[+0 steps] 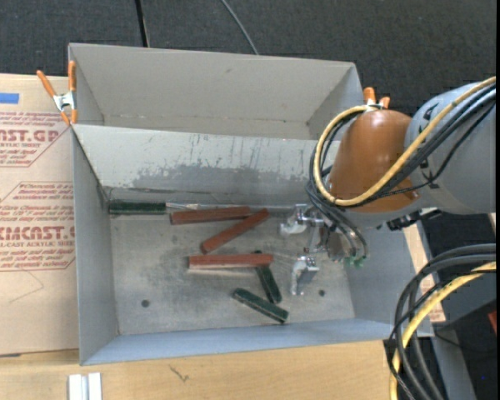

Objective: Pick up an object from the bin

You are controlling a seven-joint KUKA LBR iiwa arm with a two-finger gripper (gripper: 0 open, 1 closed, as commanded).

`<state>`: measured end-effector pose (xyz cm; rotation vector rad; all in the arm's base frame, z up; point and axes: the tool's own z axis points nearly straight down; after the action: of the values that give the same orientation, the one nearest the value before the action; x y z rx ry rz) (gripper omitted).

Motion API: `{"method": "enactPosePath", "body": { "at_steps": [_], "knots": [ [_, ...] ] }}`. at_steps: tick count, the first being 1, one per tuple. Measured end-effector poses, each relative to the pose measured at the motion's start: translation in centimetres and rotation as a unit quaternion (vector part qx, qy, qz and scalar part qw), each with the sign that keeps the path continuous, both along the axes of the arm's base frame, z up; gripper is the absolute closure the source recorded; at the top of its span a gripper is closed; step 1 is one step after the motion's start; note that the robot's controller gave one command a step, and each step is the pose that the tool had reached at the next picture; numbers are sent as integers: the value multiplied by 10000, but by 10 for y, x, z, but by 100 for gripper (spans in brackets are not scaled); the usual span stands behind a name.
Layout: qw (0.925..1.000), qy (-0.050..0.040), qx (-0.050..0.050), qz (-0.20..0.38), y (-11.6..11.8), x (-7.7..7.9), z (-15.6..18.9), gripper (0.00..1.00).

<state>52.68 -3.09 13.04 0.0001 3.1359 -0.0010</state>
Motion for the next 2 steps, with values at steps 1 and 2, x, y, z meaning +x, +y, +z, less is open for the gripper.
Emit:
{"method": "enactPosePath", "body": {
  "at_steps": [1,2],
  "knots": [
    [9998,157,9,-140,13,-2,-52,100],
    [9998,118,5,-144,13,0,-51,100]
  ]
}}
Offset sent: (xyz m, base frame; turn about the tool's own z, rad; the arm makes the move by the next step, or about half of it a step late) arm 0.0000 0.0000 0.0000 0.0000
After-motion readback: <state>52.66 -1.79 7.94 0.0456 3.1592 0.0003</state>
